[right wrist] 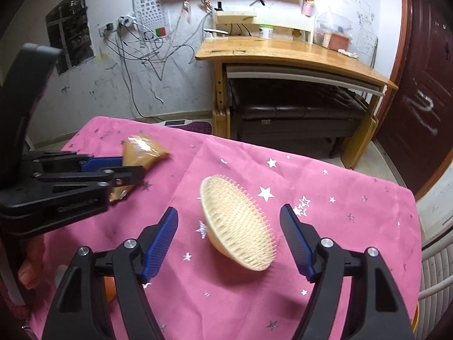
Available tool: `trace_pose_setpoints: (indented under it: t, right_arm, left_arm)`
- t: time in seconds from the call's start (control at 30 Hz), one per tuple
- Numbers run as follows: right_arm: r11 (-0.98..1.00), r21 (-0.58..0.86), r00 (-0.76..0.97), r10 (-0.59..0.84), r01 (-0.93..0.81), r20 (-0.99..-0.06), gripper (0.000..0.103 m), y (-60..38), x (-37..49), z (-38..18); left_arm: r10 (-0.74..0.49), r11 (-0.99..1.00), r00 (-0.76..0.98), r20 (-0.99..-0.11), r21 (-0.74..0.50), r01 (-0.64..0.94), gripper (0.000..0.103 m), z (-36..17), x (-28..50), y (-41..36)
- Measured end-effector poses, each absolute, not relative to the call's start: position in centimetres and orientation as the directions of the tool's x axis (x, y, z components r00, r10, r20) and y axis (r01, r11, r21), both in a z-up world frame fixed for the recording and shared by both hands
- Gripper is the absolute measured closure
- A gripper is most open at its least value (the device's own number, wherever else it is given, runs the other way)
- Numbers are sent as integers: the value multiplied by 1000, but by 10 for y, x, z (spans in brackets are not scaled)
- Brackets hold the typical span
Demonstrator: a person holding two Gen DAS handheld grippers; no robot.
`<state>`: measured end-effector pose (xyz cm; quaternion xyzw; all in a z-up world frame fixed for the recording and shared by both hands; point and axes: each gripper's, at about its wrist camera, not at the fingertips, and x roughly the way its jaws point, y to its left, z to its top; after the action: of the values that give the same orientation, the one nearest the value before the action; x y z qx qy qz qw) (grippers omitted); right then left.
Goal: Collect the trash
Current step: 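Grasp the brown wrapper with the left gripper while the right grasps the beige hairbrush, then lift the brown wrapper and hairbrush above the table with both grippers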
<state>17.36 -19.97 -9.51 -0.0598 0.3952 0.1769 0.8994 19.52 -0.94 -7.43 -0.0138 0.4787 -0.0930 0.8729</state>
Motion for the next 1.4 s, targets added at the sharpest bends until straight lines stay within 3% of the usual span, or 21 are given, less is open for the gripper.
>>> trace_pose_setpoints:
  t: [0.17, 0.3, 0.57, 1.27, 1.3, 1.4]
  right_arm:
    - [936, 67, 607, 277, -345, -745, 35, -204, 181, -102]
    - [938, 96, 600, 290, -333, -746, 58, -211, 180, -102]
    - [945, 78, 618, 268, -317, -740, 64, -216, 170, -99]
    - [962, 110, 731, 263, -252, -629, 64, -275, 123, -54]
    - [962, 115, 735, 263, -246, -625, 86, -280, 121, -53]
    - [967, 123, 743, 251, -224, -620, 91, -298, 114, -50]
  left_arm:
    - [-188, 980, 530, -827, -124, 154, 97, -77, 192, -12]
    - [-193, 980, 538, -821, -132, 152, 98, -75, 187, -10]
    - [-178, 983, 567, -805, -114, 147, 98, -66, 178, -11]
    - [-233, 966, 648, -725, -93, 242, 98, -5, 135, -58]
    - [-237, 964, 649, -723, -90, 251, 98, -3, 133, -63]
    - [-253, 956, 649, -717, -80, 283, 98, 2, 129, -82]
